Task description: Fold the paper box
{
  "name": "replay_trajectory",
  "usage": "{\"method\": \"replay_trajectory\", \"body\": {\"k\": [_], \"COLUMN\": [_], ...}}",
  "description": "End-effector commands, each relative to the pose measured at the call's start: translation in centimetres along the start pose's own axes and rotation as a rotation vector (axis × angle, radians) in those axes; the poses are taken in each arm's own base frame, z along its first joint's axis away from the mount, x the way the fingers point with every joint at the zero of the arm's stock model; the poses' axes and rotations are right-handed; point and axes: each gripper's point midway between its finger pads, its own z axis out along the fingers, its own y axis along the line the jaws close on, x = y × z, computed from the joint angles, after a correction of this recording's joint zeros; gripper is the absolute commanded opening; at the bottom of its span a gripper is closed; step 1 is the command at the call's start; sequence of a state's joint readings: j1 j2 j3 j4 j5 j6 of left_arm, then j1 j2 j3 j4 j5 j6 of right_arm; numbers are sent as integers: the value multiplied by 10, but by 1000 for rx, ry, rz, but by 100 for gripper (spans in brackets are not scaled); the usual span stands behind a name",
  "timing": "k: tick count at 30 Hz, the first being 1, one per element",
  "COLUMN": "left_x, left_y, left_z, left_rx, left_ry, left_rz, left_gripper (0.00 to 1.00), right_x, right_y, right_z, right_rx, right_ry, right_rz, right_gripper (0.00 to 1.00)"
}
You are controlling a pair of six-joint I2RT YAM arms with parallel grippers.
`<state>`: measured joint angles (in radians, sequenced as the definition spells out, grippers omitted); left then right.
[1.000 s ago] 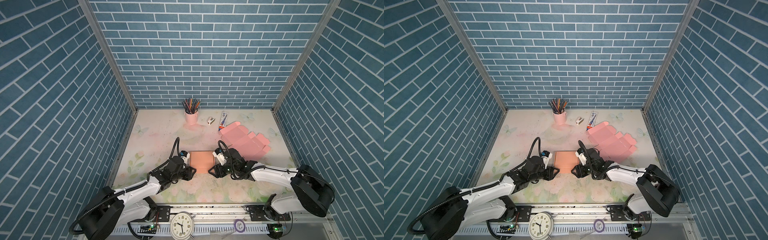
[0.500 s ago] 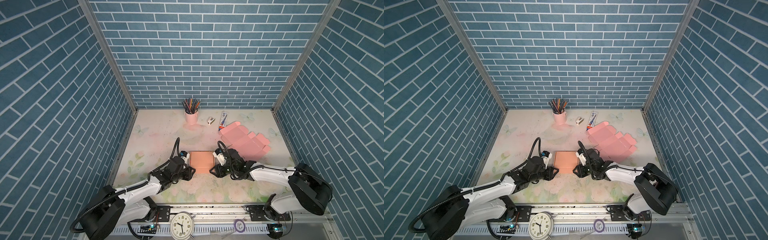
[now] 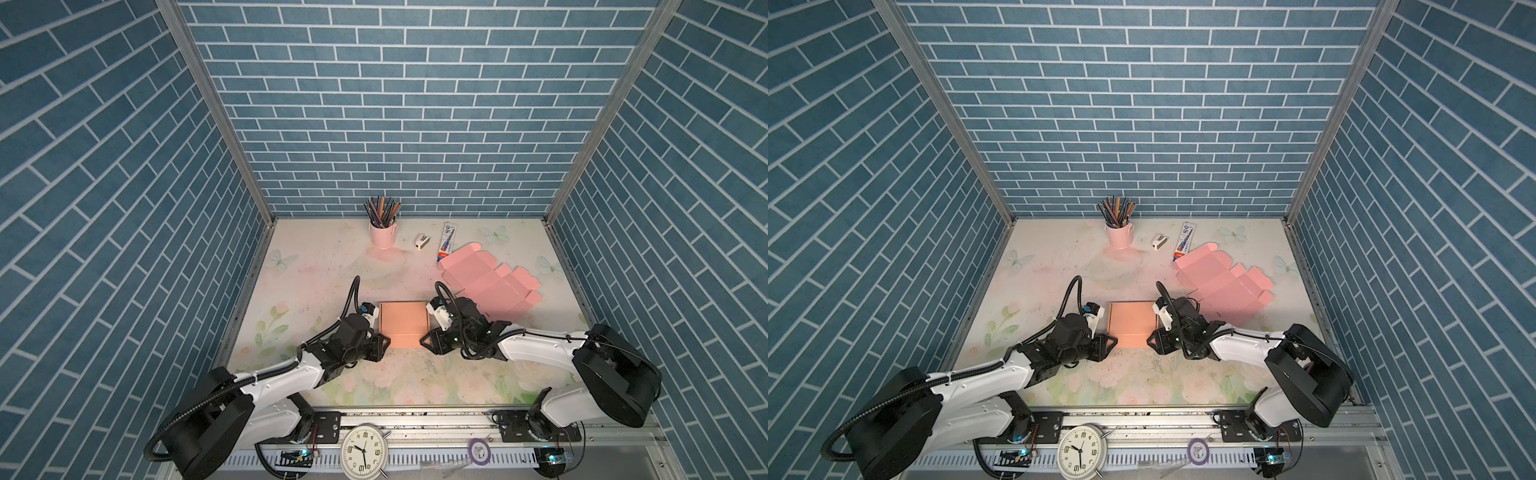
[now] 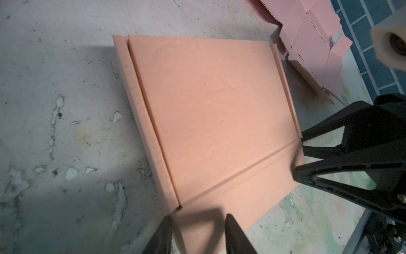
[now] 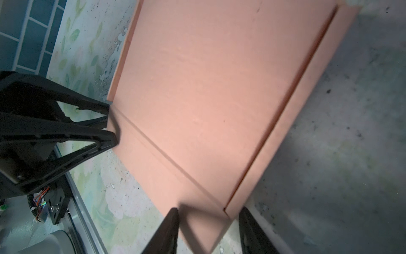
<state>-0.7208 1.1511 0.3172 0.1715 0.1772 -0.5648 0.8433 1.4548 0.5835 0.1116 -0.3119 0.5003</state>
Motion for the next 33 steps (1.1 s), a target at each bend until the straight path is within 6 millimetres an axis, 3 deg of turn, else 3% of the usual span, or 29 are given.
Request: {"method": "replay_trajectory", "body": {"k": [1,22,33], "left_x": [-3,-2,-7], "left_y": [-2,10,4], "left_z": [-2,13,5], "left_rx": [6,-47,-22], "left_ry": [-19,-18,-42], "left_rz": [11,29,32], "left_gripper": [41,34,35], "right_x": [-9,-9,-22], "right_y": [0,-22,-18], "right_z": [-3,6,-2], "right_rx": [19,57,73], "right_ry": [-19,-9,-40], "right_rz": [-12,-6,-35], "right_gripper": [47,42,45]}}
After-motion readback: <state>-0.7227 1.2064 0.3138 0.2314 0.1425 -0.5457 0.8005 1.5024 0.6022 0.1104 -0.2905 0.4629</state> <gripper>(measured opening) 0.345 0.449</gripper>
